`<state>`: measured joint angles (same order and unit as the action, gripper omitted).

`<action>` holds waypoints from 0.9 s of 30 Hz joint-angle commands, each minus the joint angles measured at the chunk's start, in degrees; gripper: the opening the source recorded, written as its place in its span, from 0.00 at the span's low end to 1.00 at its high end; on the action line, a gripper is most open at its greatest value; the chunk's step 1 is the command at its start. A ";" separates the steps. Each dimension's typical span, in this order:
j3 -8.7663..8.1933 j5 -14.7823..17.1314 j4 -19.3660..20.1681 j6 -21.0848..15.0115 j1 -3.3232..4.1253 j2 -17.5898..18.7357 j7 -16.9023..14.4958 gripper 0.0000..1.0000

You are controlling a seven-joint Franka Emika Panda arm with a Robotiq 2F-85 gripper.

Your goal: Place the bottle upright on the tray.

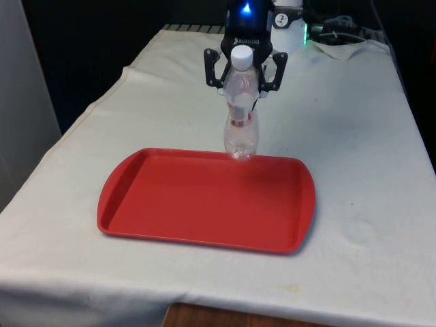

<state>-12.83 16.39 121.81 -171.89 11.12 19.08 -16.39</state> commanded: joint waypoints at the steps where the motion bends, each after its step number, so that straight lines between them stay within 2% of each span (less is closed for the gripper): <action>1: -0.57 -0.34 0.11 -1.32 0.29 0.40 0.40 0.35; 3: -0.74 -0.34 0.11 -2.18 0.29 0.69 0.40 0.35; 4: -0.11 0.00 0.06 -1.43 -0.06 0.40 0.00 0.35; 6: -0.86 -0.34 0.06 -3.09 0.34 1.03 0.40 0.35; 14: -1.20 -0.23 -0.69 -6.30 0.29 2.52 0.34 0.35; 21: -1.20 0.11 -2.12 -7.85 -0.23 4.24 0.57 0.35; 22: -1.20 0.00 -1.89 -7.10 -0.23 3.84 0.40 0.35; 27: -1.26 0.23 -3.27 -9.17 -0.69 5.56 0.86 0.35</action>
<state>-14.38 16.39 118.83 -180.20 10.66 24.24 -15.58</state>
